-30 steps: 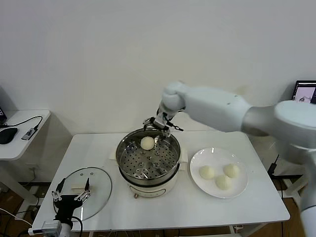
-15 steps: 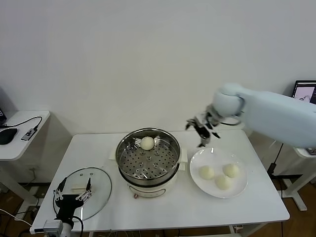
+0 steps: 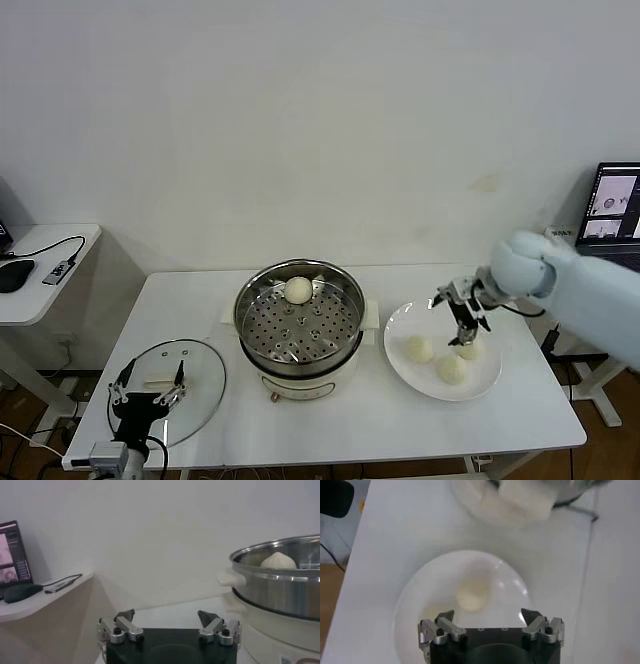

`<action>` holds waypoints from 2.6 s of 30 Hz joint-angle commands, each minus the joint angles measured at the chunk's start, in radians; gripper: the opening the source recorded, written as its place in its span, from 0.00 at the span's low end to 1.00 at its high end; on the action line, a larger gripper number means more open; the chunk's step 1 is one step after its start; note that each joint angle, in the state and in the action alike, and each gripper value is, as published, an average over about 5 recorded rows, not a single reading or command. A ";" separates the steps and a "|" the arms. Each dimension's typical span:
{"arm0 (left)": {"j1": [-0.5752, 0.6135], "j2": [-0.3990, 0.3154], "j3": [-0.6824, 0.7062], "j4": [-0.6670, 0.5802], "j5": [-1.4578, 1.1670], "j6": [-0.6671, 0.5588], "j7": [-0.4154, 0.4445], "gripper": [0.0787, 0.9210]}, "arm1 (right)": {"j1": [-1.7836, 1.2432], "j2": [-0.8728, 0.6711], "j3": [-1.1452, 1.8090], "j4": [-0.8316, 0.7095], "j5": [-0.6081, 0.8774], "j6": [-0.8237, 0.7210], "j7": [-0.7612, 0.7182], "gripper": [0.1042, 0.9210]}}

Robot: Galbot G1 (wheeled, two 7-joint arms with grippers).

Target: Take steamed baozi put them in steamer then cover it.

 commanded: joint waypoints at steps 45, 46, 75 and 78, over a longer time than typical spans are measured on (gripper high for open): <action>-0.003 -0.004 -0.019 0.011 0.002 -0.001 -0.001 0.88 | -0.099 0.226 0.083 -0.240 -0.074 -0.040 -0.012 0.62; -0.003 -0.003 -0.019 0.011 0.002 -0.001 -0.001 0.88 | -0.069 0.216 0.073 -0.231 -0.061 -0.041 -0.018 0.61; -0.025 -0.001 -0.011 0.018 -0.002 -0.001 -0.009 0.88 | 0.509 0.640 -0.292 -0.154 0.577 -0.323 0.141 0.63; -0.021 -0.006 -0.016 0.013 -0.002 -0.001 -0.011 0.88 | 0.462 0.720 -0.280 -0.200 0.596 -0.350 0.168 0.63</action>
